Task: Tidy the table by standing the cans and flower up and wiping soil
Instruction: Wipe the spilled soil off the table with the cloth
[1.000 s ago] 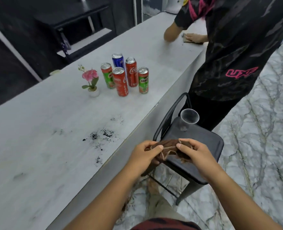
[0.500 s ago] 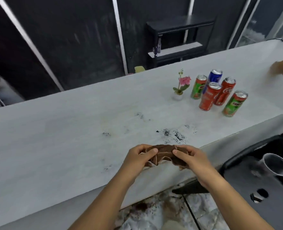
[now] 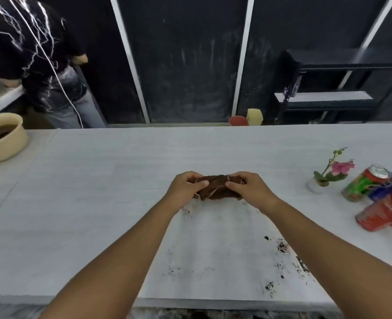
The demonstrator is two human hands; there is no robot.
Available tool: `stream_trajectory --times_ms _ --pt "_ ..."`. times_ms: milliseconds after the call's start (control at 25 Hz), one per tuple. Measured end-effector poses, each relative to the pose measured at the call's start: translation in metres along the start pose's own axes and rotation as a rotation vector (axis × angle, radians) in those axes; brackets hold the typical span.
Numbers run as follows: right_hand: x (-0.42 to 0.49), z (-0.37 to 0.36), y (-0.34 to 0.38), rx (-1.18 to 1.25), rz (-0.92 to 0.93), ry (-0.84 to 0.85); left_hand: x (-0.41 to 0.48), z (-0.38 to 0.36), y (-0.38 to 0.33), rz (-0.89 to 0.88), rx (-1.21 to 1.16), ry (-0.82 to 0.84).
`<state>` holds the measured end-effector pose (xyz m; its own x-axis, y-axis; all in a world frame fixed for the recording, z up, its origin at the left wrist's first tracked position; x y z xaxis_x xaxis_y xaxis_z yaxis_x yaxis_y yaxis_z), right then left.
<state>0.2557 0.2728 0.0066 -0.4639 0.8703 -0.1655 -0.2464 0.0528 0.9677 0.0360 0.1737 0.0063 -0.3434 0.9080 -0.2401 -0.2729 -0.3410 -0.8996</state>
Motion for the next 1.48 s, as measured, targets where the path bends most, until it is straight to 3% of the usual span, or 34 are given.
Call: stream_trajectory --times_ms 200,320,480,560,640,920,1160,1360,1480 --pt "0.081 0.009 -0.011 -0.285 0.059 0.01 0.078 -0.004 0.0 -0.077 0.226 -0.076" --pt "0.089 0.017 -0.022 -0.554 0.117 0.032 0.08 0.018 0.039 -0.111 0.509 -0.114" --pt "0.094 0.01 -0.016 -0.741 0.413 0.071 0.037 0.064 0.111 -0.29 0.928 -0.453" --pt "0.101 -0.003 -0.013 -0.799 0.435 0.217 0.024 0.071 0.127 -0.304 0.954 -0.498" --pt "0.105 -0.012 -0.017 -0.807 0.346 0.309 0.026 0.07 0.129 -0.298 0.954 -0.493" --pt "0.035 -0.024 -0.041 -0.673 0.41 0.217 0.031 0.07 0.134 -0.332 0.935 -0.513" --pt "-0.046 -0.023 -0.047 -0.622 0.427 0.369 0.032 0.071 0.133 -0.341 0.921 -0.499" --pt "0.042 0.019 -0.016 -0.64 0.346 -0.033 0.031 0.071 0.131 -0.335 0.918 -0.494" --pt "0.056 0.029 -0.026 -0.726 0.195 -0.087 0.031 0.071 0.131 -0.343 0.919 -0.502"
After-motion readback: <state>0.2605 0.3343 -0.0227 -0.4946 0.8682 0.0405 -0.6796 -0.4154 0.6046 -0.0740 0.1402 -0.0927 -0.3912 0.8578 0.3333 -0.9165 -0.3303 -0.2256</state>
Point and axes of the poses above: each hand's wrist, its own x-axis towards the middle knuckle, its own z-axis out of the back of the hand, y = z × x, the point moved 1 cm from there along x, towards the middle knuckle, and after that the axes turned 9 degrees about x, right-handed, at the moved point
